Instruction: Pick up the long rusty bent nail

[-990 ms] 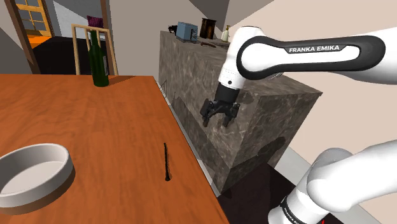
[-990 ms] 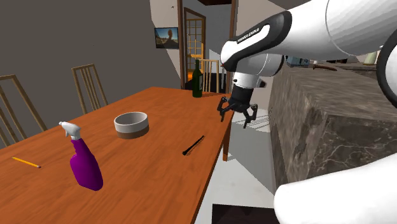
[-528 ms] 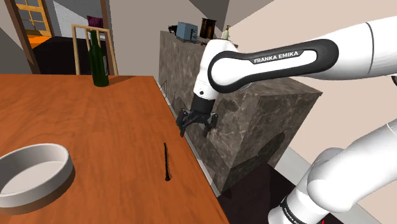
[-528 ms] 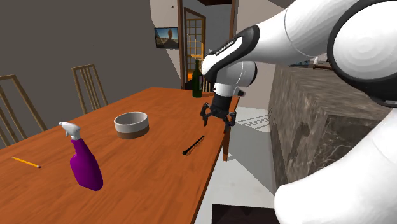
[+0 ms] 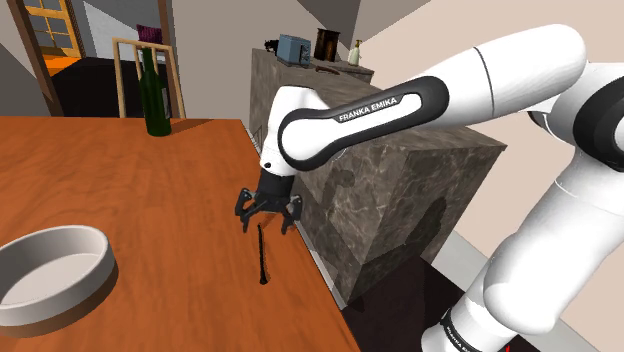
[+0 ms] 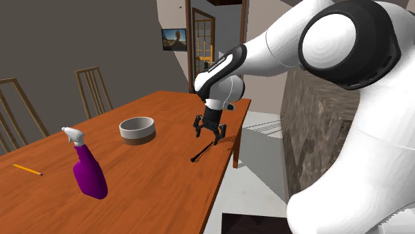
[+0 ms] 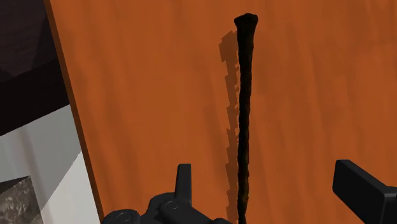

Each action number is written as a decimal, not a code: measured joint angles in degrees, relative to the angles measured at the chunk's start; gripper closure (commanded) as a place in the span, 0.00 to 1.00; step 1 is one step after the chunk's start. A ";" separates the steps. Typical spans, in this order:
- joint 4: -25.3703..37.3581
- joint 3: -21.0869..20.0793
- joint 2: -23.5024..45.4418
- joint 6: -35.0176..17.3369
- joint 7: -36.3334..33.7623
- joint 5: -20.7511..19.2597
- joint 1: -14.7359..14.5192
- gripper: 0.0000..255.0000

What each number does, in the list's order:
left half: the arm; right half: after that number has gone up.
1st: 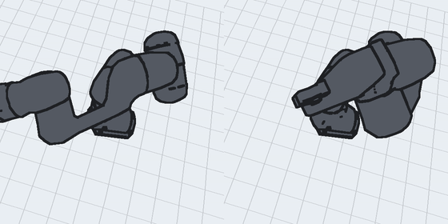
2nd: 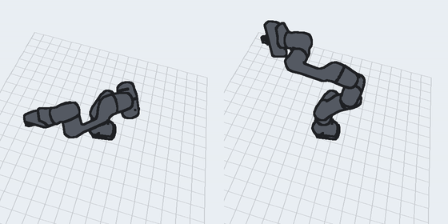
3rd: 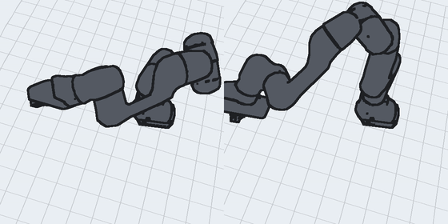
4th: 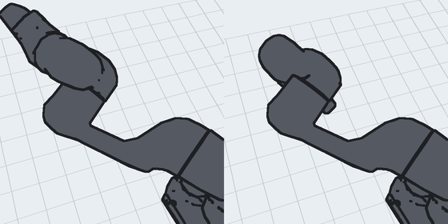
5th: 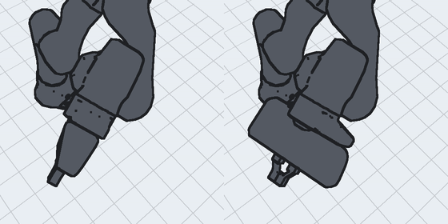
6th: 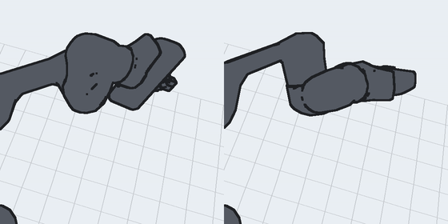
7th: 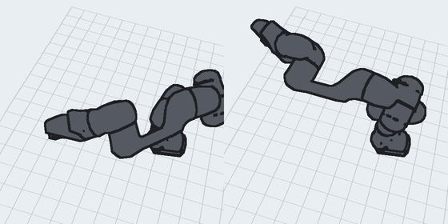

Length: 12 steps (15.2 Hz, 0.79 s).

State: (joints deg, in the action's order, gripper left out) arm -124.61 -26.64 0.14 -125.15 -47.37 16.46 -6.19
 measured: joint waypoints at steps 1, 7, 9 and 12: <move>-0.11 -0.15 0.75 -0.81 -0.42 -0.15 -0.15 0.00; -1.94 -0.37 3.43 -5.17 -0.52 -0.64 -0.49 0.00; -1.98 -0.37 3.86 -5.62 -0.56 -0.79 -0.53 1.00; -1.97 -0.21 3.53 -5.15 -0.51 -0.86 -0.38 1.00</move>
State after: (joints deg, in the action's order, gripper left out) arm -126.58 -26.85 3.67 -130.30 -47.89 15.60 -6.57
